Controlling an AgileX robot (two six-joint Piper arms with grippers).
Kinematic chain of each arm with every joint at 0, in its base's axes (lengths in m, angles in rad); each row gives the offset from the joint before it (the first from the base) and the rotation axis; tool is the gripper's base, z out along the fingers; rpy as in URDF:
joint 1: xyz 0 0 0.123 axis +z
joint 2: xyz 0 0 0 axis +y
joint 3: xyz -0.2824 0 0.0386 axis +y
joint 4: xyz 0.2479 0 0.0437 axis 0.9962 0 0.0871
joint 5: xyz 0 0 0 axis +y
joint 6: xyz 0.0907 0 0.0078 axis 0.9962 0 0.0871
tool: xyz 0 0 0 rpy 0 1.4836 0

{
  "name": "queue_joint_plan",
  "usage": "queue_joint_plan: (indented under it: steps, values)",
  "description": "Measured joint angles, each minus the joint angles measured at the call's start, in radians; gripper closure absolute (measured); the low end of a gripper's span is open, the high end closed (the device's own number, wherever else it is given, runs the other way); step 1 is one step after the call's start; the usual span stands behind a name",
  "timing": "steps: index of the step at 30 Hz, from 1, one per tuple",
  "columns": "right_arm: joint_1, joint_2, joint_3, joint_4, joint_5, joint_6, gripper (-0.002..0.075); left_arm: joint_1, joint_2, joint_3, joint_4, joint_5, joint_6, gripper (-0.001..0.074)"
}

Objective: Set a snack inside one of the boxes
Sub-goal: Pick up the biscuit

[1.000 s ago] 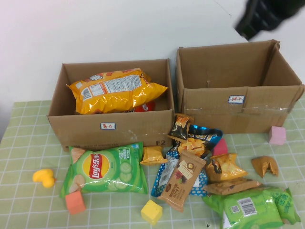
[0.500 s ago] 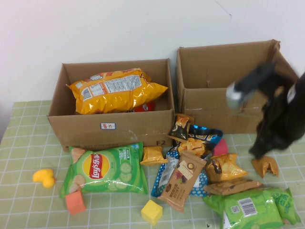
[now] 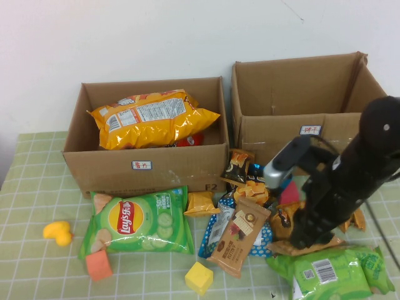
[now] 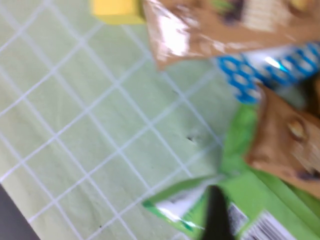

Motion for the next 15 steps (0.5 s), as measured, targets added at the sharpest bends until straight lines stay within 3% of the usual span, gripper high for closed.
queue_joint_plan:
  steps: [3,5,9,15]
  values:
    - [0.028,0.005,0.000,0.028,-0.004,-0.116,0.0193,0.000,0.000,0.000,0.000,0.000,0.000,0.0736]
    - [0.045,0.012,0.000,0.035,-0.006,-0.196,0.0143,0.000,0.000,0.000,0.000,0.000,0.000,0.0736]
    - [0.065,0.044,0.000,0.029,-0.042,-0.290,0.0119,0.000,0.000,0.000,0.000,0.000,0.000,0.0736]
    - [0.065,0.122,0.000,-0.079,-0.119,-0.268,0.0117,0.000,0.000,0.000,0.000,0.000,0.000,0.0736]
